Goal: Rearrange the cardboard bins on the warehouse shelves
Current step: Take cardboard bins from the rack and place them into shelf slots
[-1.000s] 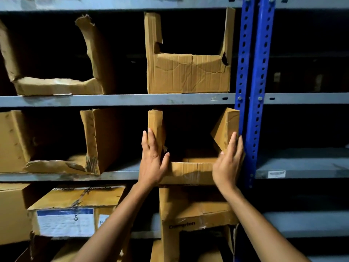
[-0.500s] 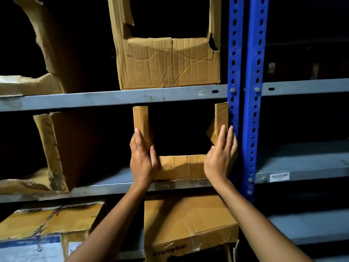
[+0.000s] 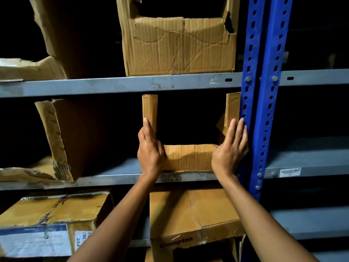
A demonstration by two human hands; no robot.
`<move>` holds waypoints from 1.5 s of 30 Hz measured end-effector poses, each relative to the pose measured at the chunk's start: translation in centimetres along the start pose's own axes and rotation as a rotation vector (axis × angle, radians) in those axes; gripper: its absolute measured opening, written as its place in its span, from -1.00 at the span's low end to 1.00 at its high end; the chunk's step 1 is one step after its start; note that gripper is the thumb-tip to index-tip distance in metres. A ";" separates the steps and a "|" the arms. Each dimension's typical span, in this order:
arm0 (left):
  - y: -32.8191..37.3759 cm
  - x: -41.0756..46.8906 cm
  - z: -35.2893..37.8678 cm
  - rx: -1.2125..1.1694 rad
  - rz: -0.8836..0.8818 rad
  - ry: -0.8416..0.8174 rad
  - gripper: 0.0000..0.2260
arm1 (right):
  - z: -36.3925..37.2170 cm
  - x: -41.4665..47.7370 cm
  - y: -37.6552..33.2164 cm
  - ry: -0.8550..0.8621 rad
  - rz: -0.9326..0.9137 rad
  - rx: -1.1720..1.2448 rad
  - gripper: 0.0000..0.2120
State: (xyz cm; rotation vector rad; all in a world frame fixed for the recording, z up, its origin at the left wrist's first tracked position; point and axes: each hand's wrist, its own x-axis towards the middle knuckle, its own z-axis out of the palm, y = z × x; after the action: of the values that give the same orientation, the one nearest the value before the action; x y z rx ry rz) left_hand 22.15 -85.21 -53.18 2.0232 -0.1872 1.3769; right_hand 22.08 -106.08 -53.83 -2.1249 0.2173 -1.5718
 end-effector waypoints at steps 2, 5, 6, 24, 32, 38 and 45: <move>0.0 0.0 0.0 0.007 0.003 -0.005 -0.24 | -0.1 -0.1 0.4 -0.019 -0.020 -0.012 -0.26; 0.2 -0.1 -0.3 0.021 -0.002 -0.025 -0.24 | -0.4 -0.2 0.6 -0.047 -0.038 -0.011 -0.26; 0.3 -0.2 -0.6 0.028 -0.005 -0.042 -0.25 | -0.6 -0.3 0.5 -0.057 -0.044 -0.007 -0.26; 2.0 -14.6 -10.4 -0.043 -0.021 -0.294 -0.45 | -11.5 -15.4 3.4 -0.281 0.066 0.260 -0.42; 1.3 -21.4 -10.6 0.011 -0.141 -0.382 -0.44 | -14.1 -19.1 4.6 -0.395 0.066 0.225 -0.40; 1.0 -15.9 -9.2 0.027 -0.119 -0.264 -0.45 | -11.8 -15.1 2.7 -0.386 0.020 0.228 -0.41; -0.9 -7.5 -5.8 -0.104 -0.182 -0.214 -0.25 | -7.3 -8.3 1.1 -0.337 -0.142 0.178 -0.44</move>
State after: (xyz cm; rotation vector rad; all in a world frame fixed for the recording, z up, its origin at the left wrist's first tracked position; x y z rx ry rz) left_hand 14.86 -82.87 -58.90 2.0431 -0.1606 1.0192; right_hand 12.78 -105.81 -59.84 -2.2580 -0.1835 -1.2272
